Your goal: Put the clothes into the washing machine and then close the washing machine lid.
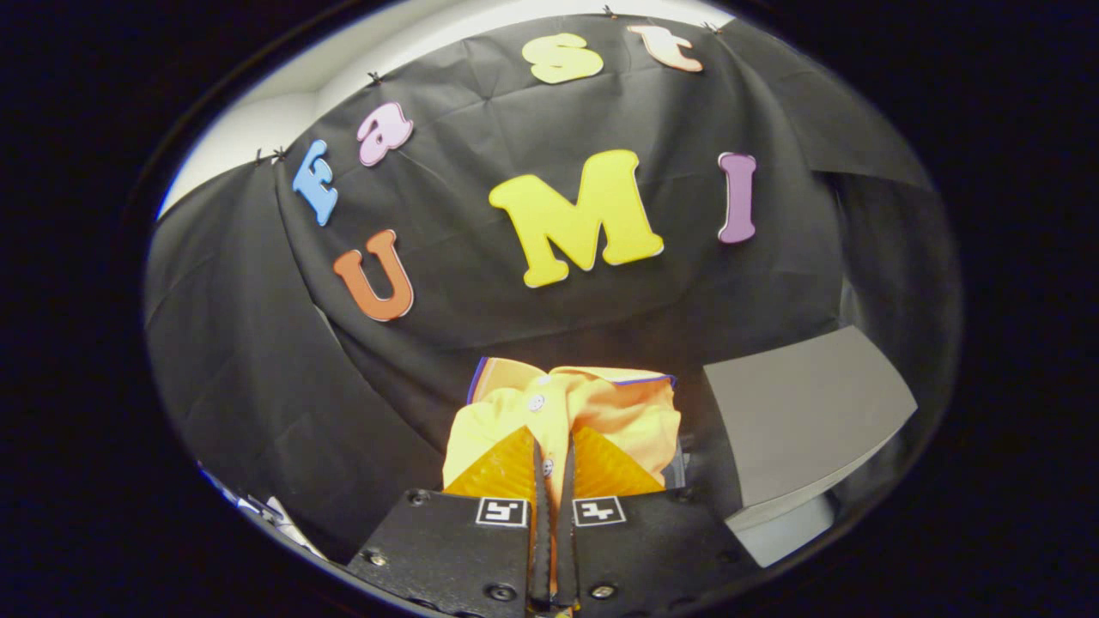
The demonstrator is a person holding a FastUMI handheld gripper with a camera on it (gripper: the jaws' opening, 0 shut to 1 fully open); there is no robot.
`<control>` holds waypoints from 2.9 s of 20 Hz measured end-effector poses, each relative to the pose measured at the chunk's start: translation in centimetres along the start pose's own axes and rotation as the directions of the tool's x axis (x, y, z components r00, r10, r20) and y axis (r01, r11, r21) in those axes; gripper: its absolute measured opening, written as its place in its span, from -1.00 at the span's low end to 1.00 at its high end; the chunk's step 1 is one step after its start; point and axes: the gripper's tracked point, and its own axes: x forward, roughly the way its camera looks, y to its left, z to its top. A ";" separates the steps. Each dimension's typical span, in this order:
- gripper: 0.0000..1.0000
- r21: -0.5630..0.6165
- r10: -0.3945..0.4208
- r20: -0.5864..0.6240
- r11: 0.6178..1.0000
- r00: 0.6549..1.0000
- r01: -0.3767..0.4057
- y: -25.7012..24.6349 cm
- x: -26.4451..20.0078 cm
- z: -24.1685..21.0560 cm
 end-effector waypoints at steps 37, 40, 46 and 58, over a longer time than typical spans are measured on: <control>-0.87 -0.103 -0.212 -0.571 0.977 0.793 0.188 -7.3 29.1 -21.9; -0.87 -0.102 -0.221 -0.573 0.975 0.789 0.199 -7.4 29.3 -22.0; -0.72 -0.103 -0.227 -0.565 0.973 0.793 0.205 -7.9 29.4 -22.0; 0.55 -0.133 -0.261 -0.493 0.965 0.830 0.225 -8.4 28.8 -20.5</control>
